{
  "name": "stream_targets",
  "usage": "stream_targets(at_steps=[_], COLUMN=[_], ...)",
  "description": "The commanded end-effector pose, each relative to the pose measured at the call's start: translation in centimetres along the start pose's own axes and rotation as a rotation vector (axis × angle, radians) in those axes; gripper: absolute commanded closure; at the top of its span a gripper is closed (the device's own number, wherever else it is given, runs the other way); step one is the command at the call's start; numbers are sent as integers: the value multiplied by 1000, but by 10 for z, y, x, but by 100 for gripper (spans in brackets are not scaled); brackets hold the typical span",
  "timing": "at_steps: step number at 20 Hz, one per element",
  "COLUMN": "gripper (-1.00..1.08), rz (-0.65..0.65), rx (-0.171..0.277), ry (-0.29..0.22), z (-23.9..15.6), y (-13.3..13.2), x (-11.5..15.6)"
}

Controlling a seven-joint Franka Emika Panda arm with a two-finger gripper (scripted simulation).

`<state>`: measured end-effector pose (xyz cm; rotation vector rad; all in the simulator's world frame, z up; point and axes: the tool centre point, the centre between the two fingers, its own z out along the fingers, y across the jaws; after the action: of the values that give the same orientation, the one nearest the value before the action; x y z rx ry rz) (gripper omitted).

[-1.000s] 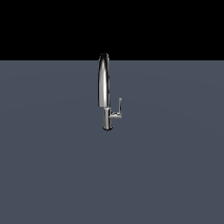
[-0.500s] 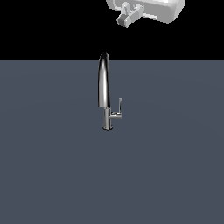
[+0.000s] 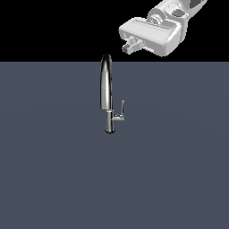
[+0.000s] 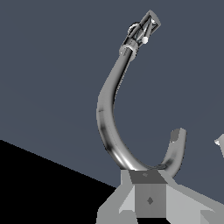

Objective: Turn on the faucet by rotating a designated handle.

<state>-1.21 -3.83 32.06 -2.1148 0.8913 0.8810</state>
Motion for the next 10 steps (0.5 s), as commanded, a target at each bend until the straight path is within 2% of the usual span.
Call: stream_targets(at_steps=[1, 10], gripper=[108, 108], rz=[44, 218], rx=[46, 228], ry=[-47, -228], z=[4, 27], y=[-2, -4], x=[19, 92])
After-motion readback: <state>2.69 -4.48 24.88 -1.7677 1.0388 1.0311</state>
